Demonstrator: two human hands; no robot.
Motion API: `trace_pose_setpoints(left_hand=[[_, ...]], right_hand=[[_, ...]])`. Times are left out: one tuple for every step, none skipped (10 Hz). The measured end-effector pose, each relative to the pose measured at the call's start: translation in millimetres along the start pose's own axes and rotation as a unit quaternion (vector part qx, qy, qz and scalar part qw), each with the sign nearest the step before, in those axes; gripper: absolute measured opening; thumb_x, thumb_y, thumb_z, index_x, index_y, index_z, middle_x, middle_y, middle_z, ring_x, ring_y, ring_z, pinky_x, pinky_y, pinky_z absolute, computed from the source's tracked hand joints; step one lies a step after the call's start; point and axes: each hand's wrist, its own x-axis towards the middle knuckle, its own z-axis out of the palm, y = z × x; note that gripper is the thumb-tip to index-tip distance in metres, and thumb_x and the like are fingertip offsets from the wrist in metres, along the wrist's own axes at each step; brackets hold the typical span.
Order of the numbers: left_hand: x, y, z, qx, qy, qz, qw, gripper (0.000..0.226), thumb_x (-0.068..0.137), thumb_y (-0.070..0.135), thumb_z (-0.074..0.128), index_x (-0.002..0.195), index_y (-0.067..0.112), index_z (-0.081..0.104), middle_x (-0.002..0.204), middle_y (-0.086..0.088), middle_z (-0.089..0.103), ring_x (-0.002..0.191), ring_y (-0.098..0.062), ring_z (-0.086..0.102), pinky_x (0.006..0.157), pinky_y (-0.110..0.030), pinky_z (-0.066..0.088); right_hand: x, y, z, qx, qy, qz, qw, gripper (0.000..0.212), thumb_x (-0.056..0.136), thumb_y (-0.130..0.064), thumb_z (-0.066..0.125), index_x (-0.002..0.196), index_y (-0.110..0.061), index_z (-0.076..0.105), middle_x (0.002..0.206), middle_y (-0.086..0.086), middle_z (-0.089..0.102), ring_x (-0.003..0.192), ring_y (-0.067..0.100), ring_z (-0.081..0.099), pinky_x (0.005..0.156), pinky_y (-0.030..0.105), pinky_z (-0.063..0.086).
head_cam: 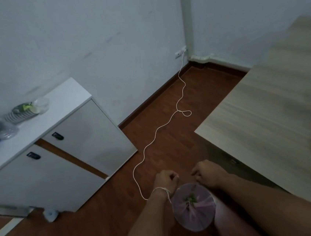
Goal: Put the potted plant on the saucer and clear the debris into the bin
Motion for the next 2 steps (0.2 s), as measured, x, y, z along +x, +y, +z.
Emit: trace_pose_setpoints(left_hand=[[7, 1, -7, 0.012, -0.003, 0.005, 1.0, 0.019, 0.087, 0.021, 0.06, 0.096, 0.012, 0.075, 0.105, -0.008, 0.076, 0.1, -0.022, 0.068, 0.085, -0.023, 0.047], [3, -3, -2, 0.033, -0.034, 0.017, 0.999, 0.021, 0.085, 0.019, 0.061, 0.099, 0.013, 0.075, 0.107, -0.007, 0.075, 0.102, -0.019, 0.067, 0.09, -0.022, 0.047]], right_hand=[[4, -1, -6, 0.013, 0.02, 0.007, 1.0, 0.027, 0.079, -0.027, 0.056, 0.096, -0.015, 0.075, 0.101, 0.003, 0.076, 0.094, 0.023, 0.069, 0.082, 0.037, 0.057], [3, 1, 7, 0.025, 0.034, 0.01, 0.999, 0.022, 0.076, -0.03, 0.061, 0.079, -0.01, 0.07, 0.082, 0.007, 0.073, 0.077, 0.025, 0.067, 0.073, 0.041, 0.056]])
